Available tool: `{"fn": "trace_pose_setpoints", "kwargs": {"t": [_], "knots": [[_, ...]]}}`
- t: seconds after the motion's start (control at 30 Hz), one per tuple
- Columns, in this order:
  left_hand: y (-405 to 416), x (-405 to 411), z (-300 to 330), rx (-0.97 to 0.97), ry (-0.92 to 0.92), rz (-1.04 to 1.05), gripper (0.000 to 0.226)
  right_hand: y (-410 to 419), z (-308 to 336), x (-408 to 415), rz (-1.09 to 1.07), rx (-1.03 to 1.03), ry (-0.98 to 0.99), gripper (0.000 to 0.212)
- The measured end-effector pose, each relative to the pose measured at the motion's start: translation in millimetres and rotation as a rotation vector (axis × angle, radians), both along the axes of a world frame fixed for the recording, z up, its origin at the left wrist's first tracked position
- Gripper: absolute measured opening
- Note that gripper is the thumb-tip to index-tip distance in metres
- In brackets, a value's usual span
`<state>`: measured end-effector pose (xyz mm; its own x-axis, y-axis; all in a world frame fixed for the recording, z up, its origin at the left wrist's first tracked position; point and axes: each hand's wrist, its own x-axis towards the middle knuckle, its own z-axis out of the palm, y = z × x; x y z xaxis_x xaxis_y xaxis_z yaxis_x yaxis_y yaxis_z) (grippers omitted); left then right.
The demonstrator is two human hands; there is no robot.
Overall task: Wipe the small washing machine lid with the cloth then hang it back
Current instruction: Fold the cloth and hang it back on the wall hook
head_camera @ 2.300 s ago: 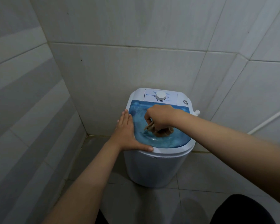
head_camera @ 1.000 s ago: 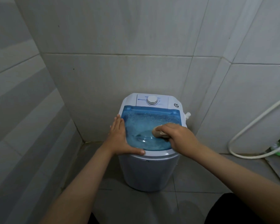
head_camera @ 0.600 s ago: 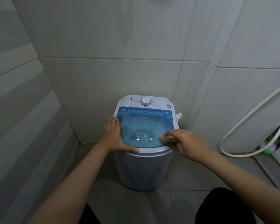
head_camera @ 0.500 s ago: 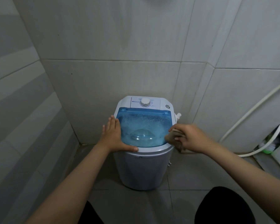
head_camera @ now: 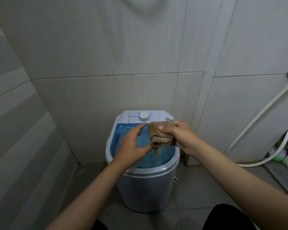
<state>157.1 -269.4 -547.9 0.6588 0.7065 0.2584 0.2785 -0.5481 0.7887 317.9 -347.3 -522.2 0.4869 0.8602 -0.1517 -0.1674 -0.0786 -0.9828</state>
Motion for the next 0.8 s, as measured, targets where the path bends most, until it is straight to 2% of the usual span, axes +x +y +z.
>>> {"fn": "trace_pose_setpoints", "kwargs": {"t": [0.13, 0.2, 0.3, 0.37, 0.43, 0.53, 0.63, 0.8], "knots": [[26, 26, -2, -0.156, -0.147, -0.100, 0.075, 27, -9, 18, 0.006, 0.070, 0.078, 0.009], [45, 39, -11, -0.163, -0.180, -0.119, 0.070, 43, -18, 32, -0.009, 0.087, 0.085, 0.011], [74, 62, -19, -0.094, -0.210, -0.113, 0.046, 68, -28, 51, -0.015, 0.058, 0.101, 0.048], [90, 77, -15, -0.078, -0.242, -0.028, 0.028, 81, -27, 59, 0.008, 0.029, 0.193, 0.057], [101, 87, 0, -0.149, -0.257, 0.042, 0.018, 87, -17, 63, 0.037, -0.029, 0.250, 0.061], [110, 97, 34, -0.302, -0.274, 0.067, 0.017, 88, 12, 65, 0.037, -0.144, 0.141, 0.051], [111, 102, 81, -0.474, -0.258, 0.100, 0.018, 84, 67, 67, 0.010, -0.212, -0.027, 0.038], [106, 98, 189, -0.614, -0.185, 0.046, 0.026, 78, 187, 60, 0.057, -0.076, -0.276, 0.017]]}}
